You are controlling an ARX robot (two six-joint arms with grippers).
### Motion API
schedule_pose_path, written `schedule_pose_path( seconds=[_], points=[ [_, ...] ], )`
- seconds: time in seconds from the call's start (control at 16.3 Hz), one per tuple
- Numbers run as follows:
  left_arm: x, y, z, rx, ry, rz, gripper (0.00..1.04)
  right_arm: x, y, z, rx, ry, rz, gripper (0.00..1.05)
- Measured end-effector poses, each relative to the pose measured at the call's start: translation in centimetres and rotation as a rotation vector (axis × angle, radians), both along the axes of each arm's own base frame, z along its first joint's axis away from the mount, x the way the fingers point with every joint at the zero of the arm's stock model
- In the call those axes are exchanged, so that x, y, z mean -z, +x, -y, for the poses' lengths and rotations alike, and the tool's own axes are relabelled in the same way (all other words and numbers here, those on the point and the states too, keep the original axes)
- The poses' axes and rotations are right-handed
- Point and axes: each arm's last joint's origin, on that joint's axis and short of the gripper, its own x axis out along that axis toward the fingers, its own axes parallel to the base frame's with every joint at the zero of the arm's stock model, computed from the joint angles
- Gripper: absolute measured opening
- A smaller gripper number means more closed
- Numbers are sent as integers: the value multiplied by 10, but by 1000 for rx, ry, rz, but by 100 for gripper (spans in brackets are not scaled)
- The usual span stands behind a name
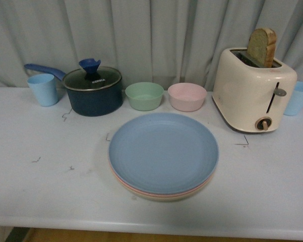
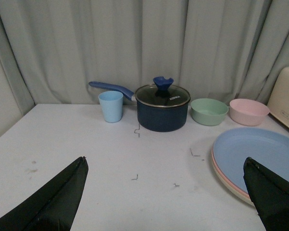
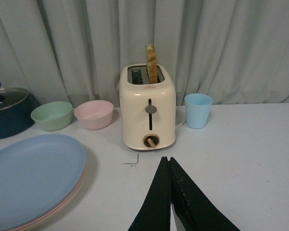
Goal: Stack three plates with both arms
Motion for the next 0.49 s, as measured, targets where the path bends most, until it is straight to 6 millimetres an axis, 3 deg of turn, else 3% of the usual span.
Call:
schedule_pose_path(
  seconds=[0.49],
  points=[
    [0,0,0,0,0,0,98,-6,-17,0,0,0,21,2]
  ],
)
